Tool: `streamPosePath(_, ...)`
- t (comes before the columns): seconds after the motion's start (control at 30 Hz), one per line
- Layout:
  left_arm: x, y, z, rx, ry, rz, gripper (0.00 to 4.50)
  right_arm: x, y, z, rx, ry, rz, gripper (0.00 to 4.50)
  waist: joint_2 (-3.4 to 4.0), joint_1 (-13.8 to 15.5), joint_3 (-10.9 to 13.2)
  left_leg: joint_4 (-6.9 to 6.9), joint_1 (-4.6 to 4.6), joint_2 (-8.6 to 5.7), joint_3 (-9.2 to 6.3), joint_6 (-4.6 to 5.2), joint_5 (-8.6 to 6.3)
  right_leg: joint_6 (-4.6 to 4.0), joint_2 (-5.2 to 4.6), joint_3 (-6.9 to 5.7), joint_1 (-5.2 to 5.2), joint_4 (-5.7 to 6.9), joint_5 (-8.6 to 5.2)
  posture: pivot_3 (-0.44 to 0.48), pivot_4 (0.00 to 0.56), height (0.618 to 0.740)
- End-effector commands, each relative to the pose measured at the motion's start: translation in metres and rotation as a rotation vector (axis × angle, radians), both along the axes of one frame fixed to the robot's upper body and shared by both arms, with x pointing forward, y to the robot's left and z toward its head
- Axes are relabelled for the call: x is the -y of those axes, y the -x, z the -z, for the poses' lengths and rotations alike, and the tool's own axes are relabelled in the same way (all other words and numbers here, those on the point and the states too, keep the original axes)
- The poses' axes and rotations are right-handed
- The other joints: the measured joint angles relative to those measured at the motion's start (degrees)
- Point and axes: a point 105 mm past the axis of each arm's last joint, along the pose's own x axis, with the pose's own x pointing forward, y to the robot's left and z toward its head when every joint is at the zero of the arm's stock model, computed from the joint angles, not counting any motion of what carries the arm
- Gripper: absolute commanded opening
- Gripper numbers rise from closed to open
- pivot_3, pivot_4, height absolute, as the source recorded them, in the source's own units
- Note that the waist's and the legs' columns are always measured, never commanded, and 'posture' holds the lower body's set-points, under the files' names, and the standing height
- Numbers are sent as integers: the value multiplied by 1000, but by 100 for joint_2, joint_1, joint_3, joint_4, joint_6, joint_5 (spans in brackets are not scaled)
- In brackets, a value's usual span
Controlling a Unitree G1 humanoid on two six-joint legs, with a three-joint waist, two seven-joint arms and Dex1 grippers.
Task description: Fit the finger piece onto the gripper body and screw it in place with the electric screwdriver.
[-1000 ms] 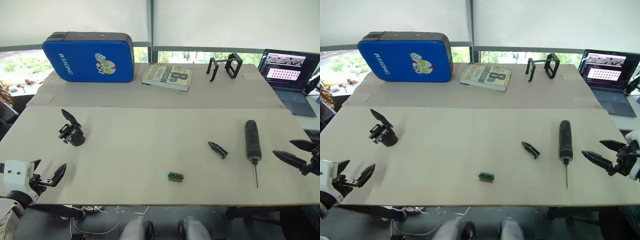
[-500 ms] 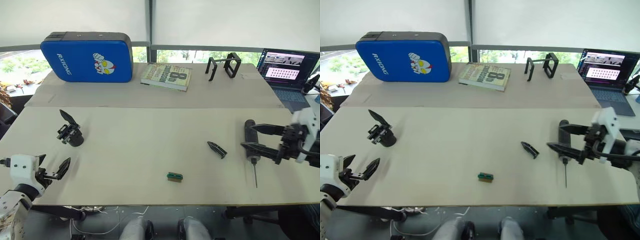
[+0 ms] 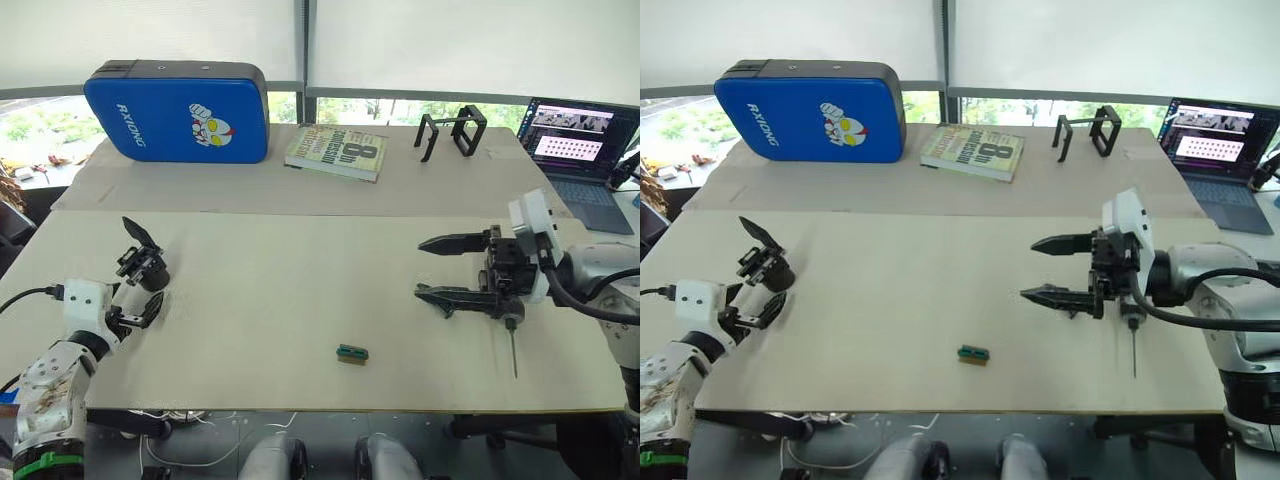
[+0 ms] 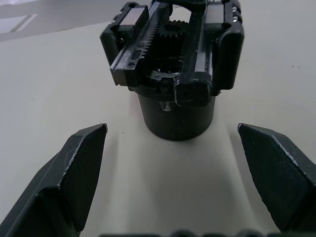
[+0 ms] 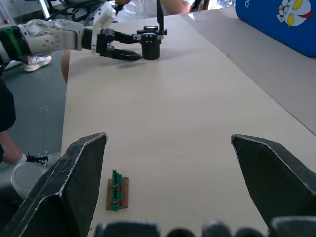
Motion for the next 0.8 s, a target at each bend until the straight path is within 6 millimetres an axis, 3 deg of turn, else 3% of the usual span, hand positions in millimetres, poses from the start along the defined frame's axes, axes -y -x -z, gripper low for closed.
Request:
streamPosePath(0.03,4,-14,-10,64,-28,-6,4500,-7,6,-5,41,-5,-30,4454,-1,2,0,0,0,0,0,0,0,0,0,-1,0,0,2,0,150,740)
streamPosePath(0.33,7,-34,-3,78,-28,-40,4500,-6,2,-1,58,-6,13,4454,-1,-6,1,0,1,0,4,-19,11,6,-1,-7,-2,-1,22,0,150,740)
streamPosePath(0.43,14,-34,-6,95,-44,9,3665,-5,3,2,55,-4,22,4500,-1,-4,1,0,0,0,4,-29,18,6,-2,-8,-1,-1,22,0,150,740)
streamPosePath(0.5,19,-32,-8,107,-43,24,2739,-5,4,3,54,-4,28,4500,-1,3,1,0,0,-1,5,-29,18,7,-6,-9,0,-1,23,0,150,740)
streamPosePath(0.53,26,-29,-5,113,-42,39,2395,-5,4,4,54,-5,33,4500,-2,0,1,0,0,-1,5,-29,18,8,-7,-9,0,-2,24,0,150,740)
streamPosePath(0.63,44,-20,-3,134,-21,52,2363,-5,5,7,52,-8,46,4500,-1,-4,1,0,0,-6,10,-23,14,14,-20,-14,0,-5,27,0,150,740)
streamPosePath(0.7,72,-15,-16,185,-3,87,2363,-5,7,11,48,-4,54,4500,-2,6,1,0,-1,-8,16,-19,11,22,-29,-20,1,-6,32,0,150,740)
streamPosePath(0.8,134,-9,-33,223,75,166,2363,-6,10,15,41,-6,60,4500,-4,58,3,8,-9,-13,16,-9,5,31,-37,-31,3,-13,37,0,150,740)
